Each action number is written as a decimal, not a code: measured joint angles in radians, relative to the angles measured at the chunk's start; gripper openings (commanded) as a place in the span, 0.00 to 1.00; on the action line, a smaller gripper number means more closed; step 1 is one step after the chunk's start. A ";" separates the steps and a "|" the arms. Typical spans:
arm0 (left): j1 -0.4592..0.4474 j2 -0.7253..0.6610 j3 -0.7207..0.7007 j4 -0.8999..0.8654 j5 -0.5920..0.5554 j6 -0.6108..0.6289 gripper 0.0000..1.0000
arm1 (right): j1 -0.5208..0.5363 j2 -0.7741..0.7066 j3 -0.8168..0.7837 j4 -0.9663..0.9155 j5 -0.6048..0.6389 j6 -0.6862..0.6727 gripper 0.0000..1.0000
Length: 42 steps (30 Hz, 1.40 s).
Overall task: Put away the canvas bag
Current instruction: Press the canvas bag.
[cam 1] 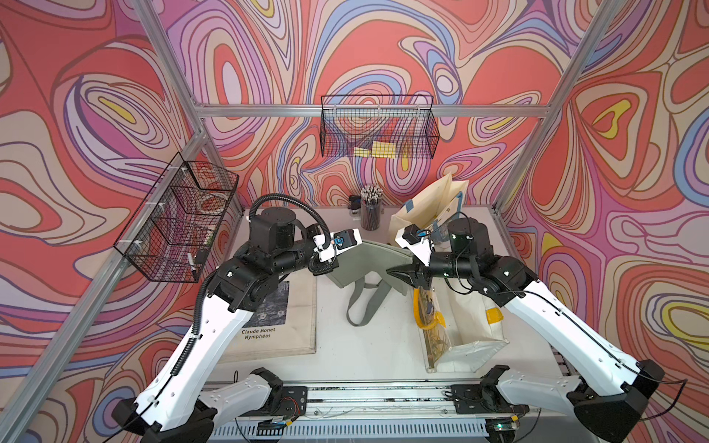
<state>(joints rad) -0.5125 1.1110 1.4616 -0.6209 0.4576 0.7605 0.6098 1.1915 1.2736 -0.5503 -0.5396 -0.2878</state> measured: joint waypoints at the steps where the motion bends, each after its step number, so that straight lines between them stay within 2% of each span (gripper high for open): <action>1: 0.008 -0.005 -0.012 0.012 0.010 -0.014 0.00 | 0.000 0.000 -0.013 0.023 -0.002 0.008 0.51; 3: 0.022 -0.012 -0.031 0.026 0.022 -0.037 0.00 | 0.000 -0.002 -0.048 0.073 -0.001 0.021 0.47; 4: 0.032 -0.014 -0.039 0.032 0.030 -0.050 0.00 | 0.000 -0.006 -0.070 0.102 0.002 0.024 0.41; 5: 0.042 -0.017 -0.047 0.041 0.039 -0.061 0.00 | 0.000 -0.011 -0.089 0.123 0.006 0.031 0.34; 8: 0.077 -0.026 -0.074 0.061 0.082 -0.104 0.00 | 0.000 -0.036 -0.142 0.201 0.032 0.040 0.02; 9: 0.082 -0.027 -0.077 0.061 0.094 -0.111 0.00 | 0.000 -0.044 -0.150 0.219 0.041 0.041 0.00; 10: 0.083 -0.027 -0.077 0.063 0.103 -0.116 0.00 | 0.000 -0.048 -0.153 0.226 0.047 0.043 0.00; 11: 0.084 -0.027 -0.076 0.064 0.112 -0.118 0.05 | 0.000 -0.051 -0.153 0.229 0.051 0.043 0.00; 15: 0.089 -0.027 -0.061 0.062 0.140 -0.123 0.52 | 0.000 -0.042 -0.119 0.201 0.064 0.018 0.00; 16: 0.088 -0.027 -0.048 0.062 0.146 -0.125 0.59 | 0.000 -0.033 -0.098 0.174 0.069 0.006 0.00; 19: 0.051 -0.024 0.002 0.052 0.132 -0.114 0.66 | 0.000 0.016 -0.013 0.078 0.073 -0.031 0.00; 25: -0.148 0.045 0.116 -0.024 0.010 -0.023 0.71 | 0.000 0.081 0.091 -0.064 0.075 -0.093 0.00; 29: -0.187 0.112 0.123 -0.039 -0.058 0.003 0.74 | 0.000 0.089 0.111 -0.121 0.076 -0.114 0.00; 31: -0.196 0.156 0.131 -0.042 -0.084 0.008 0.72 | 0.000 0.094 0.121 -0.141 0.078 -0.117 0.00; 33: -0.200 0.198 0.153 -0.053 -0.108 0.014 0.63 | 0.000 0.095 0.122 -0.151 0.079 -0.119 0.00; 34: -0.201 0.216 0.167 -0.063 -0.117 0.016 0.53 | 0.000 0.095 0.122 -0.156 0.080 -0.119 0.00; 36: -0.202 0.253 0.200 -0.085 -0.127 0.019 0.13 | 0.000 0.095 0.122 -0.158 0.080 -0.118 0.00; 37: -0.202 0.263 0.211 -0.095 -0.126 0.020 0.00 | 0.000 0.095 0.122 -0.157 0.080 -0.116 0.03; 40: -0.211 0.269 0.216 -0.122 -0.118 0.026 0.00 | -0.003 0.095 0.121 -0.143 0.088 -0.108 0.27; 42: -0.214 0.267 0.216 -0.130 -0.121 0.033 0.00 | -0.005 0.092 0.120 -0.135 0.086 -0.101 0.33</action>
<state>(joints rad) -0.7261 1.3777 1.6779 -0.7509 0.3363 0.7933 0.6052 1.2839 1.3937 -0.6853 -0.4538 -0.3885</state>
